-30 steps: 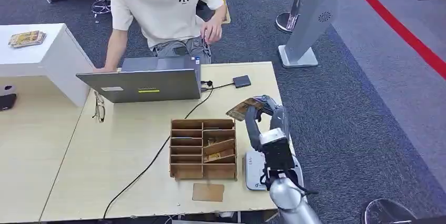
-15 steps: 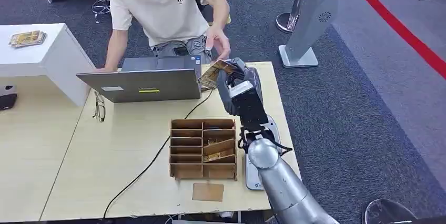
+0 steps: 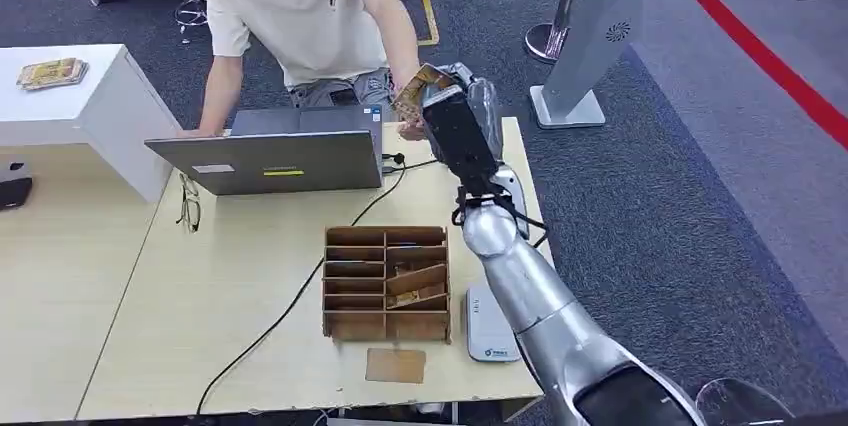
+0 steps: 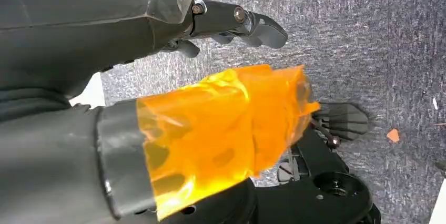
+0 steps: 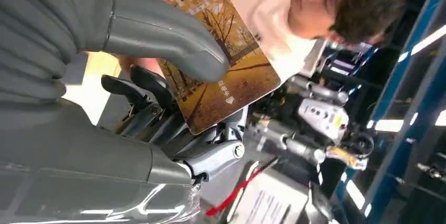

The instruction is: Pass the card to the sensor for recognition and then transmit it.

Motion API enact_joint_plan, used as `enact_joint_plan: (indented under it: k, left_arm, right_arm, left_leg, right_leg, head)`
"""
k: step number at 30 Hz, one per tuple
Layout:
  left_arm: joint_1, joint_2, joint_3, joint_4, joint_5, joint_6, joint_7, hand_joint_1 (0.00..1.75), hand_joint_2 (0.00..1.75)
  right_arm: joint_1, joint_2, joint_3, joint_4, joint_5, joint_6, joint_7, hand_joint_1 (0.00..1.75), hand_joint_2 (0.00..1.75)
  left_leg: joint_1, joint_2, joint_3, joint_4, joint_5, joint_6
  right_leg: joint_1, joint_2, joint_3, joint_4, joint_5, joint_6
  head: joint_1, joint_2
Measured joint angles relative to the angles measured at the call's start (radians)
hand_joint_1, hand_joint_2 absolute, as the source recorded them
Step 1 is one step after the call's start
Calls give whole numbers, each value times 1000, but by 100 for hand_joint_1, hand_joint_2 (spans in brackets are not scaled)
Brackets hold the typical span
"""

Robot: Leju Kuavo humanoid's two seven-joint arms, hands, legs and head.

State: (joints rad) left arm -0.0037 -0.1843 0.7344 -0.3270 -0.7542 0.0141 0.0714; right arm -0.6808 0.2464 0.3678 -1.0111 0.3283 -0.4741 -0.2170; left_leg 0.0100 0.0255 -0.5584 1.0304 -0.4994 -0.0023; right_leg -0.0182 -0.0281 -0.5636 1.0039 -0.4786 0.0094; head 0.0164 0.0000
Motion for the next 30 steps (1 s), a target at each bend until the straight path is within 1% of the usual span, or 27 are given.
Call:
enact_joint_plan:
  k: [3, 4, 5, 6, 7, 8, 11, 17, 22, 24, 30]
  left_arm:
    - [-6, 4, 0, 11, -9, 2, 0, 0, 0]
    - [-6, 5, 0, 15, -11, 2, -1, 0, 0]
    - [-6, 5, 0, 17, -13, 2, -1, 0, 0]
    - [-7, 6, 0, 19, -15, 2, -1, 0, 0]
    - [-8, 6, 0, 22, -17, 1, -1, 0, 0]
    - [-8, 7, 0, 24, -18, 1, -1, 0, 0]
    - [-10, 7, 0, 27, -25, -2, -1, 0, 0]
    - [-12, 8, 0, 32, -30, -6, -1, 0, 0]
    - [-11, 8, 4, 32, -29, -15, 0, 0, 0]
    - [-10, 8, 9, 32, -28, -15, 1, 0, 0]
    - [-2, 5, 27, 32, -26, -17, 1, 0, 0]
  right_arm:
    - [-29, 0, -16, 71, 49, -31, -15, 175, 175]
    - [-33, 0, -19, 86, 69, -41, -15, 169, 175]
    - [-37, 0, -19, 102, 97, -55, -13, 93, 175]
    - [-41, 0, -19, 117, 121, -66, -13, 93, 175]
    - [-42, 0, -20, 129, 143, -77, -11, 3, 175]
    - [-42, 0, -20, 141, 175, -91, -7, 0, 175]
    - [-42, 0, -21, 166, 241, -108, 1, 0, 175]
    - [-39, 0, -22, 182, 255, -102, -2, 0, 175]
    - [1, 10, -24, 127, 193, -51, -36, 0, 175]
    - [26, 16, -24, 86, 160, -30, -44, 0, 175]
    - [128, 29, -15, -66, 23, 28, -107, 0, 175]
  left_leg:
    - [0, 0, 0, 0, 0, 0]
    - [0, 0, 0, 0, 0, 0]
    - [0, 0, 0, 0, 0, 0]
    - [0, 0, 0, 0, 0, 0]
    - [0, 0, 0, 0, 0, 0]
    - [0, 0, 0, 0, 0, 0]
    - [0, 0, 0, 0, 0, 0]
    - [0, 0, 0, 0, 0, 0]
    - [0, 0, 0, 0, 0, 0]
    - [0, 0, 0, 0, 0, 0]
    - [1, 0, -1, 0, 0, 0]
  right_leg:
    - [0, 0, 0, 0, 0, 0]
    - [0, 0, 0, 0, 0, 0]
    - [0, 0, 0, 0, 0, 0]
    - [0, 0, 0, 0, 0, 0]
    - [0, 0, 0, 0, 0, 0]
    - [0, 0, 0, 0, 0, 0]
    - [0, 0, -1, 0, 0, 0]
    - [0, 0, -1, 0, 0, 0]
    - [0, 0, -1, 0, 0, 0]
    - [1, 0, -1, 0, 0, 0]
    - [1, 0, -1, 0, 0, 0]
  head:
    - [0, 0]
    - [0, 0]
    - [0, 0]
    - [0, 0]
    - [0, 0]
    - [0, 0]
    - [0, 0]
    - [0, 0]
    - [0, 0]
    - [0, 0]
    - [0, 0]
